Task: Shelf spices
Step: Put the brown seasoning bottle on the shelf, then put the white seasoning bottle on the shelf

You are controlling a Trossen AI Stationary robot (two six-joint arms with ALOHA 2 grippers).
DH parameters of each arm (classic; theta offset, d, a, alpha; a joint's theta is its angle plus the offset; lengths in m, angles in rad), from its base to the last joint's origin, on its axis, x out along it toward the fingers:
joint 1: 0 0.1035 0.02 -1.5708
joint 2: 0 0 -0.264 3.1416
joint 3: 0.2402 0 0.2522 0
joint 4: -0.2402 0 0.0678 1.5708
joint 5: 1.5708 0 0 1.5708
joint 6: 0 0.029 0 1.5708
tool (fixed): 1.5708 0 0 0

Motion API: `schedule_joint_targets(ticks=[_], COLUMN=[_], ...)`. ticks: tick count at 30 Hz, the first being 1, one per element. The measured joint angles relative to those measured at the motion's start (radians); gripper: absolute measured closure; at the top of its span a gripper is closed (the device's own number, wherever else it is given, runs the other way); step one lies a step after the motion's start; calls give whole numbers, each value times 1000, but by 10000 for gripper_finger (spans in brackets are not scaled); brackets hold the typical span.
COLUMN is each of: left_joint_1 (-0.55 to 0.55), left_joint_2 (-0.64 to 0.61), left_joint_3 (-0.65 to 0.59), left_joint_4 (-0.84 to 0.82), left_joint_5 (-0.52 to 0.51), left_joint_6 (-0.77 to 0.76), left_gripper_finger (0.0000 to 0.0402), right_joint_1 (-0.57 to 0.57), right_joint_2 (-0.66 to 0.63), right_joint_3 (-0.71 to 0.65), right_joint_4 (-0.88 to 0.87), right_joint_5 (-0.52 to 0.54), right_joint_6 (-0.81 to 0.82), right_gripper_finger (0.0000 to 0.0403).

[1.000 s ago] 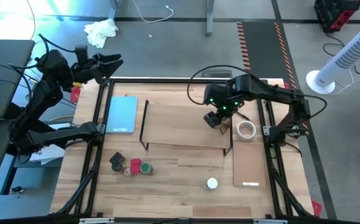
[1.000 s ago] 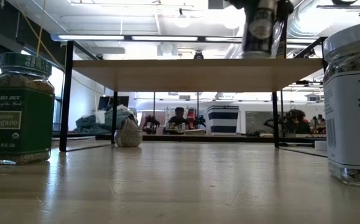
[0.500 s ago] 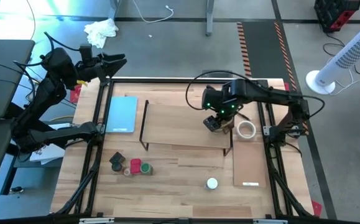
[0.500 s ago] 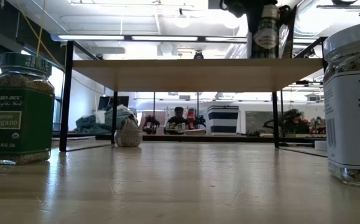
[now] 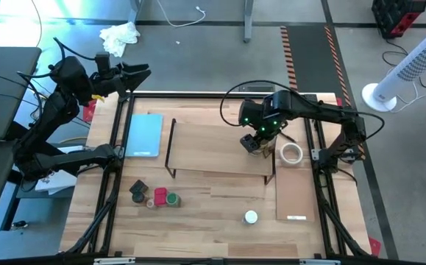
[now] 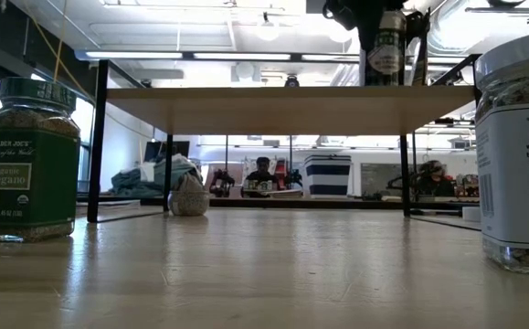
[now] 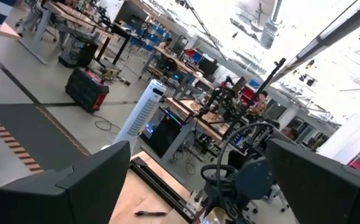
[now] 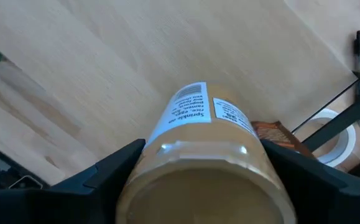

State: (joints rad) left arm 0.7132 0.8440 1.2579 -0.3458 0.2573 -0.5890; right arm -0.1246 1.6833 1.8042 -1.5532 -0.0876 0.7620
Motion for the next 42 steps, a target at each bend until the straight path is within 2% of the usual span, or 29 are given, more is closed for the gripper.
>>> schedule_joint_targets(ticks=[4, 16, 22, 29, 34, 38, 42], left_joint_1=[0, 0, 0, 0, 0, 0, -3], left_joint_2=[0, 0, -1, -6, -16, -27, -46], left_joint_3=[0, 0, 0, 0, 0, 0, 0], left_joint_4=[-1, -1, 0, 8, 27, 43, 44], left_joint_5=[0, 5, 49, 55, 55, 87, 250], left_joint_6=[-1, 16, 17, 16, 21, 19, -45], left_gripper_finger=[25, 25, 25, 25, 25, 25, 25], right_joint_1=[1, -27, -50, -76, -92, -92, -45], right_joint_2=[0, -1, -17, -19, -20, -20, -20], right_joint_3=[0, 0, 3, 101, 196, 256, 297], right_joint_4=[1, 20, 21, 23, 30, 112, 390], right_joint_5=[-2, 0, 0, -19, 15, -5, -171], right_joint_6=[-2, -14, -22, -56, -64, -93, -106], right_gripper_finger=[89, 83, 83, 82, 82, 82, 82])
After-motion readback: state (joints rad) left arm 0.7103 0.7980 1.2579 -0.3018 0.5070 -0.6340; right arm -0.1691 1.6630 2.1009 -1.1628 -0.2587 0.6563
